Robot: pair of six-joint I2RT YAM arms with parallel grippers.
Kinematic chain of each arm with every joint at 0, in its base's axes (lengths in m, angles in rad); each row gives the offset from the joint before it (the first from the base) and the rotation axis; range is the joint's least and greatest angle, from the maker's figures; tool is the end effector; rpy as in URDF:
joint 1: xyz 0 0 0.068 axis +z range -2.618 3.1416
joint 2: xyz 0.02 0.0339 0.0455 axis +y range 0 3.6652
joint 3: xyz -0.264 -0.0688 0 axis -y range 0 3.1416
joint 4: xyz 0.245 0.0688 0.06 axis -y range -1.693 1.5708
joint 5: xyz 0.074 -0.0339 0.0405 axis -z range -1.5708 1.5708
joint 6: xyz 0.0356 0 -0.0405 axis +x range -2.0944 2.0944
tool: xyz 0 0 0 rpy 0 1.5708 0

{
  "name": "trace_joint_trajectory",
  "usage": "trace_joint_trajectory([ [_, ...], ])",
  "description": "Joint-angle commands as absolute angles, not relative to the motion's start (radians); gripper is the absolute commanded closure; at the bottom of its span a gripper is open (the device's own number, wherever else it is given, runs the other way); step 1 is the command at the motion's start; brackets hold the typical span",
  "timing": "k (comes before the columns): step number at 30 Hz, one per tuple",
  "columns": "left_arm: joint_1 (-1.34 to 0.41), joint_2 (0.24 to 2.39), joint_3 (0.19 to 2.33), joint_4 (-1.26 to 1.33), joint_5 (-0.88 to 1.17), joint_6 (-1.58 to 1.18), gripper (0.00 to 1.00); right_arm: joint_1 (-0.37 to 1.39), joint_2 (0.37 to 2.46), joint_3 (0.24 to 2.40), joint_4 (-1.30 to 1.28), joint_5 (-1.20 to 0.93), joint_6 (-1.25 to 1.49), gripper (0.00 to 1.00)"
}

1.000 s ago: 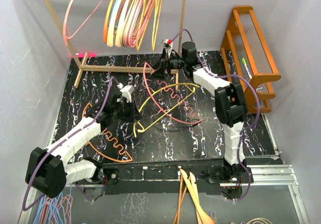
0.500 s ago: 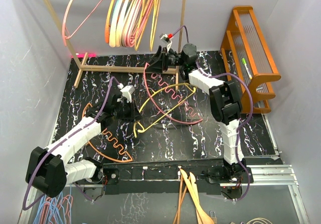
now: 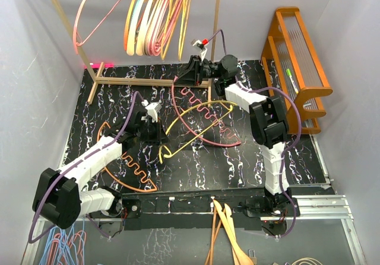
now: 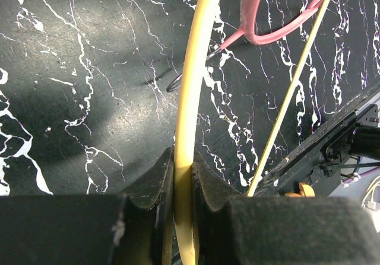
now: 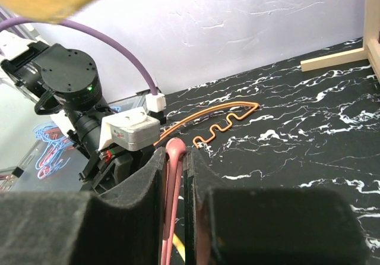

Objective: Organize the hangers
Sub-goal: Adjust the hanger at the center of the board.

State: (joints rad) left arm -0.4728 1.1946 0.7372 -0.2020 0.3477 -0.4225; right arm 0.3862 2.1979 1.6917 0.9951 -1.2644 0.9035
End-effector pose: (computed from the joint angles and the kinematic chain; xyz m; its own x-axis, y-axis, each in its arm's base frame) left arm 0.2208 -0.1266 0.2388 -0.7713 -0.0385 -0.6353 0.3855 0.7660 -0.5145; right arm 0.4440 0.2172 0.3008 -0.4325 0.0799 -0.8981 -0.8946 -0.1623 0.4164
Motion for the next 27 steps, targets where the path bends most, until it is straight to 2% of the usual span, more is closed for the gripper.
trace_joint_trajectory([
  [1,-0.476,1.201,0.717,-0.156,0.373,-0.437,1.00,0.341,2.033,1.669,1.114,-1.245,0.928,0.92],
  [10,-0.486,1.303,0.623,-0.001,0.540,-0.534,1.00,0.319,1.901,1.586,1.325,-1.172,1.070,0.92],
  [15,-0.514,1.328,0.617,0.041,0.569,-0.576,1.00,0.313,1.833,1.566,1.363,-1.197,1.085,0.92],
  [19,-0.526,1.356,0.608,0.136,0.699,-0.628,1.00,0.295,1.786,1.504,1.468,-1.223,1.145,0.92],
  [27,-0.673,1.359,0.663,0.317,0.788,-0.741,1.00,0.293,1.712,1.301,1.625,-1.213,1.164,0.91],
])
